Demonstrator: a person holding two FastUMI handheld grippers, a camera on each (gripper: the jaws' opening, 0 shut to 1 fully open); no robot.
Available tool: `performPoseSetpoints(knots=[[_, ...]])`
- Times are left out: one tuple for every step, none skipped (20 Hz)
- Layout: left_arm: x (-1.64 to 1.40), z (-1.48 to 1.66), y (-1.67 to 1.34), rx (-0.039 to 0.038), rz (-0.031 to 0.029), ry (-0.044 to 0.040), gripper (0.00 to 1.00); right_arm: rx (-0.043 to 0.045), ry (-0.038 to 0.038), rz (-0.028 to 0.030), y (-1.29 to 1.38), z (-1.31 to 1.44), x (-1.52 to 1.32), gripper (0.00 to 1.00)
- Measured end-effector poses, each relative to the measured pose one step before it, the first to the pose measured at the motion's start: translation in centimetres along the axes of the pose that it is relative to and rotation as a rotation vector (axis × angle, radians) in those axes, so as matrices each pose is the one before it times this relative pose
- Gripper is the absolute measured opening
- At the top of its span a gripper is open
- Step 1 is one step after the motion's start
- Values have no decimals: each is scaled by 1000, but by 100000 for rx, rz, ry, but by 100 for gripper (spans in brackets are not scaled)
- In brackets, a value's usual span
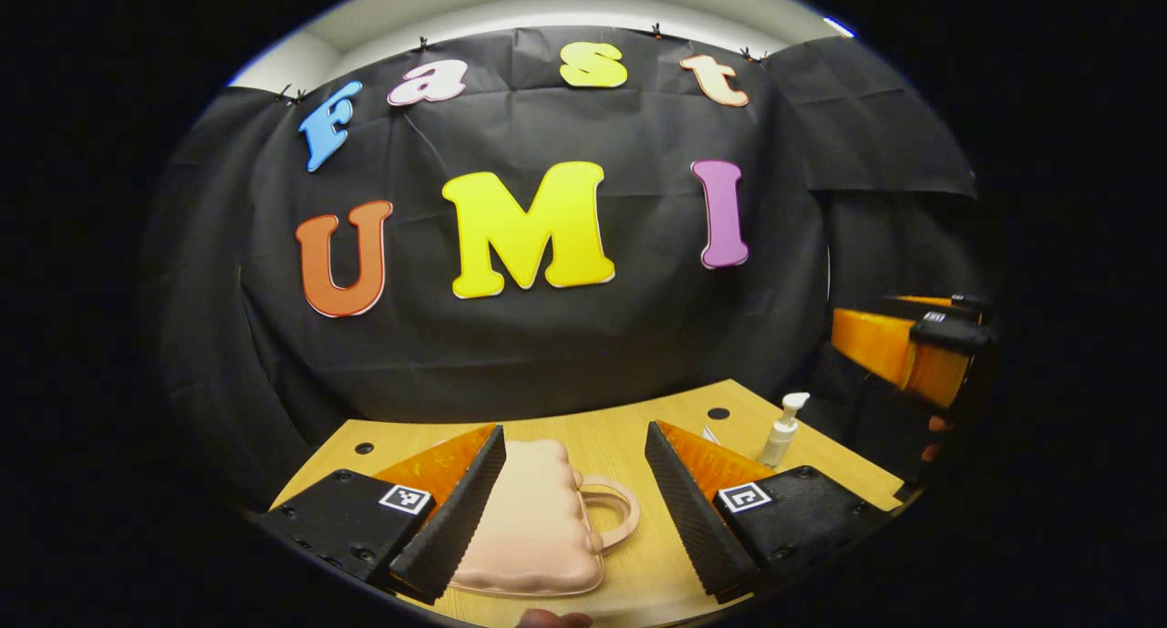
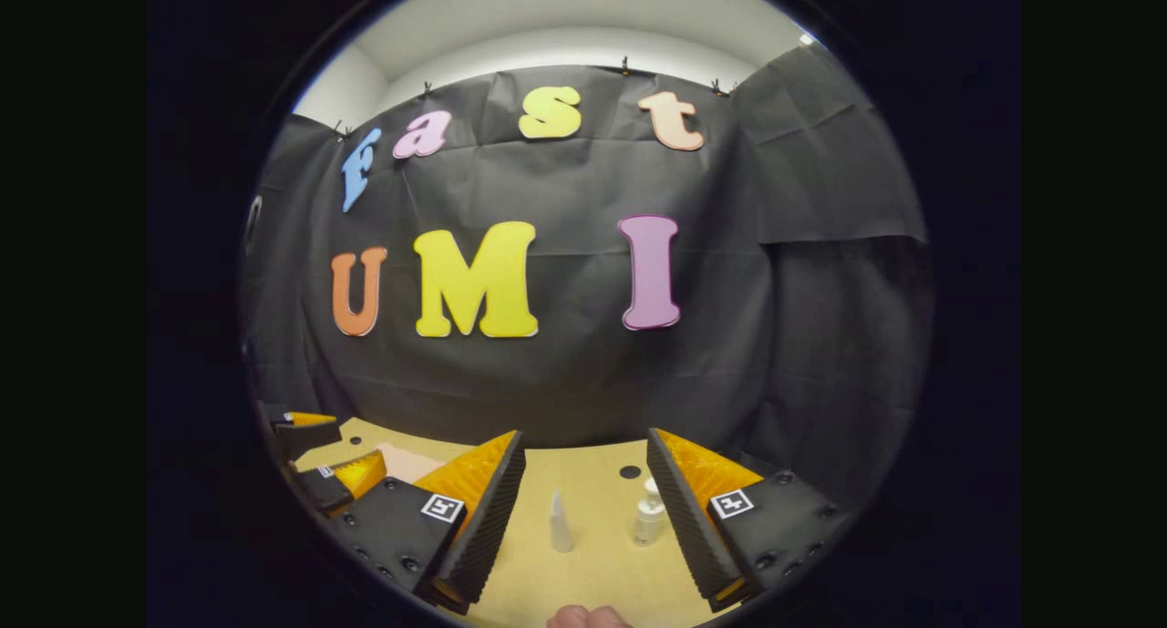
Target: First open the suitcase, pack the skin care products into it, and then close the suitcase.
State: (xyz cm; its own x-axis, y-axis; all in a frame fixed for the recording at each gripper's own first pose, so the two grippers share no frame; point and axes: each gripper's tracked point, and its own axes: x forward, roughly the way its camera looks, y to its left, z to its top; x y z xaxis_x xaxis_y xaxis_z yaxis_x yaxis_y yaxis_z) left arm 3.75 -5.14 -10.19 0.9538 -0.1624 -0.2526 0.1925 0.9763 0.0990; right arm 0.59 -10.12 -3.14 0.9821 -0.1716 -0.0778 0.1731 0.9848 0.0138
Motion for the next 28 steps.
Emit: performPoseSetpoints(knots=[[289, -738, -354, 983, -715, 1991, 99, -147, 672, -1266, -715, -334, 8, 79], [558, -782, -591, 2144, -1006, 2197, 99, -217, 758, -1562, -977, -412, -30, 79], [486, -934, -582, 3771, -839, 2659, 98, -158, 833, -1280, -841, -497, 20, 79], [513, -980, -710, 4110, -1516, 3241, 99, -1079, 717, -674, -541, -355, 75, 79], [456, -924, -673, 3051, -2305, 2938, 100, -2767, 1101, 232, -744, -631, 320, 79], [380, -1553, -951, 5721, -2485, 5201, 98, -2946, 1303, 181, -820, -770, 408, 79], [483, -658, -502, 3617, -805, 2287, 99, -1438, 1826, 456, -1000, -707, 204, 79], [1008, -1558, -1292, 7082, -2574, 5404, 98, 180, 1955, -150, -1020, -897, 183, 80], [774, -1482, -902, 3941, -2412, 5334, 98, 972, 705, -7, -559, -351, 165, 80], [1169, -1264, -466, 4969, -1757, 4604, 98, -450, 1123, -129, -155, -624, 330, 80], [538, -540, -327, 4555, 96, 2560, 98, -124, 833, 375, -105, -403, 241, 80], [1146, -823, -474, 7934, 1953, 4462, 98, 627, 625, 552, -189, -169, 266, 80], [771, -562, -49, 4033, 337, 2949, 98, 2, 55, -58, -166, -28, 180, 80], [786, -553, 135, 3144, 700, 2914, 97, -331, -83, -358, -336, -16, 171, 80], [1397, -529, 98, 5013, 853, 3457, 96, -883, 296, -1156, -655, -199, 237, 79], [512, -327, -95, 1811, 258, 2165, 96, 88, 366, -846, -531, -236, 48, 80], [531, -158, -108, 2185, 310, 1020, 95, 417, 432, -957, -505, -162, 30, 79], [516, 95, -157, 1880, -275, 1000, 94, 582, 664, -919, -335, -247, 37, 79], [470, 17, -450, 777, -1366, 821, 89, 420, 757, -389, -284, -226, 43, 79], [613, -222, -196, 751, -601, 1704, 85, 400, 430, 68, -224, -269, -99, 77], [457, -250, -116, 568, -611, 1789, 81, 140, -319, -48, -125, 104, -41, 80], [665, -167, -77, 882, -266, 1922, 75, 159, -455, -72, -71, 106, -95, 80], [398, -133, -25, 888, -42, 1741, 55, -127, -225, 748, 270, 13, -67, 80], [297, -54, -161, 836, -489, 1346, 48, 75, -21, 1041, 408, -102, -8, 80], [362, -72, -124, 544, 51, 1388, 43, -36, -184, 1723, 749, -46, -162, 79], [110, -79, -66, 200, 738, 792, 40, -219, -235, 642, 257, 54, -69, 80], [67, -20, -149, 1074, 414, 983, 39, -622, -172, 1272, 491, -25, -50, 77], [11, -95, -10, 1421, 507, 1332, 37, -335, -268, 716, 135, 117, -64, 77]])
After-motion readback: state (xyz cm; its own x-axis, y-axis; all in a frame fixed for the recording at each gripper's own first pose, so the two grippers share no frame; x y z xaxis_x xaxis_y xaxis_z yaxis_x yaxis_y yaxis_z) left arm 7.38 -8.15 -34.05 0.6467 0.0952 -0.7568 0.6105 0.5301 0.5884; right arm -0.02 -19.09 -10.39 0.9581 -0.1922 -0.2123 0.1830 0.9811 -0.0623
